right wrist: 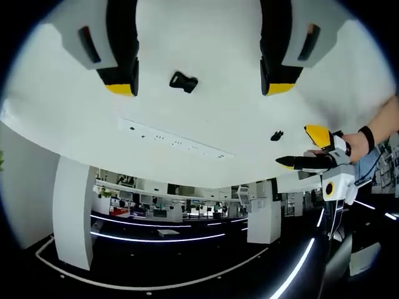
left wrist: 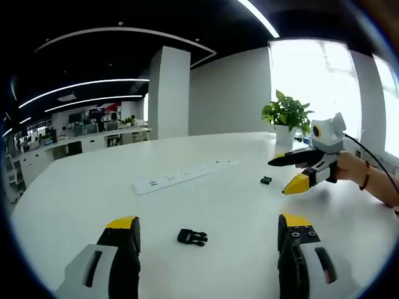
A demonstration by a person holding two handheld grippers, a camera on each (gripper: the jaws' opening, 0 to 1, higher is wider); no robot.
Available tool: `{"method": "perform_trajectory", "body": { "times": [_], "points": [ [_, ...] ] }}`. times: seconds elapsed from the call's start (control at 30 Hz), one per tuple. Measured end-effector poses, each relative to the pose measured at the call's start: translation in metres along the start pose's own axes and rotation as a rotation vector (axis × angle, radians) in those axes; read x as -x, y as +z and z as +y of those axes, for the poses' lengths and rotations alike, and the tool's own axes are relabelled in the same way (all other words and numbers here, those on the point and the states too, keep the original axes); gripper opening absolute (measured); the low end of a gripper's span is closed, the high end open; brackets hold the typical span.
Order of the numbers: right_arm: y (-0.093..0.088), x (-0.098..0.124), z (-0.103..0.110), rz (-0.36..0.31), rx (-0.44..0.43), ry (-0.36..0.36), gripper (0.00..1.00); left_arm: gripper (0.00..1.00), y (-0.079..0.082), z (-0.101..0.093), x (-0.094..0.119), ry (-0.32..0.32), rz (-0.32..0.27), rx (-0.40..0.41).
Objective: Snap the two parts of the plastic buckle together until the buckle closes and remains connected.
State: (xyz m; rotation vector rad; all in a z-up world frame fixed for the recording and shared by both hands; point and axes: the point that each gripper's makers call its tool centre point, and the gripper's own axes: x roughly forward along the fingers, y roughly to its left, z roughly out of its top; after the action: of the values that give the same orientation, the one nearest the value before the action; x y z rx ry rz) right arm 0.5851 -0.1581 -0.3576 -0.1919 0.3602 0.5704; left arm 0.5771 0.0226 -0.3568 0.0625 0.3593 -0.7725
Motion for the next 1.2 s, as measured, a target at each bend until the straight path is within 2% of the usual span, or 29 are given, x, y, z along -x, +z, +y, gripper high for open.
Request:
{"method": "perform_trajectory", "body": {
  "times": [0.43,0.6,1.2],
  "points": [
    [-0.010,0.002,0.003,0.026,-0.015,0.013,0.80,0.92,-0.008,-0.004,0.000,-0.017,0.034,0.000],
    [-0.017,0.002,0.005,0.051,-0.014,0.019,0.80,0.92,-0.015,-0.002,-0.002,-0.021,0.068,-0.008],
    [-0.019,-0.001,0.005,0.071,-0.008,0.031,0.78,0.91,-0.030,-0.006,-0.004,-0.029,0.134,-0.021]
  ]
}}
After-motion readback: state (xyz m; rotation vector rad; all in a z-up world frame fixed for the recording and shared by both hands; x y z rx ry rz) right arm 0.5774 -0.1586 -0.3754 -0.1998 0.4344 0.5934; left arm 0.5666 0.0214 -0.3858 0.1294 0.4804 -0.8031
